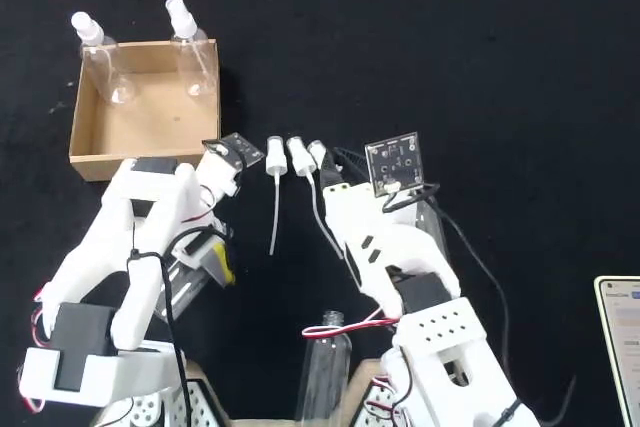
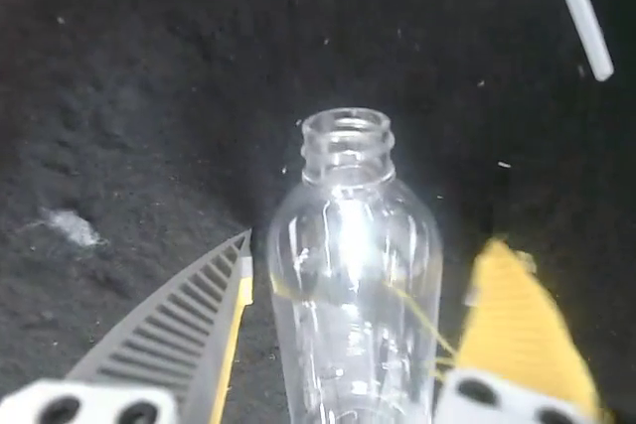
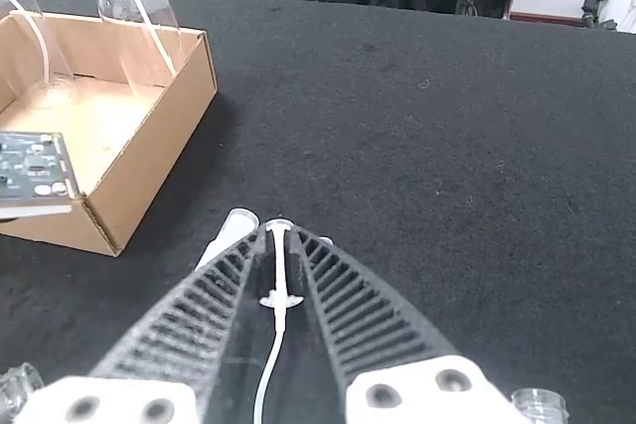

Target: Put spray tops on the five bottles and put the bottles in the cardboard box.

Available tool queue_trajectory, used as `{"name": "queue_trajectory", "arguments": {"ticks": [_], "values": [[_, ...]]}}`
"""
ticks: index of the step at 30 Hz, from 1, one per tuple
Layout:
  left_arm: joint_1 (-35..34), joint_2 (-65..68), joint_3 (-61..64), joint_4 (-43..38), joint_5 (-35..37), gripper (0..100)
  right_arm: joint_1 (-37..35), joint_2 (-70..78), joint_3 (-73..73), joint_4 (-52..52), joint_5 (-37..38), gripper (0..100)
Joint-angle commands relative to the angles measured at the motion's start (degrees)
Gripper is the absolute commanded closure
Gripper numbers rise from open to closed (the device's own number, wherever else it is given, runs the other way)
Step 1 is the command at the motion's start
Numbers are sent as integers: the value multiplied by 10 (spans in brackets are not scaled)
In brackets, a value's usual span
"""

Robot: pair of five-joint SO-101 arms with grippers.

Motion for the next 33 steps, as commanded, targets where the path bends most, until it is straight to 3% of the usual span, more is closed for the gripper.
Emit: {"name": "queue_trajectory", "arguments": {"ticks": [1,6,12,18,24,28,33], "values": [[10,-9,-12,7,3,824,6,-14,-3,-14,1,973],[34,-48,-36,63,5,819,6,-14,-3,-15,1,973],[33,-196,-30,70,73,816,6,-14,-3,-11,1,973],[53,-304,63,-24,193,819,6,-13,-7,11,1,973],[70,-334,124,-105,373,819,5,-12,-38,70,24,972],[57,-345,170,-182,390,819,5,-12,-67,116,26,972],[59,-356,193,-197,391,819,5,-7,-74,122,18,972]]}}
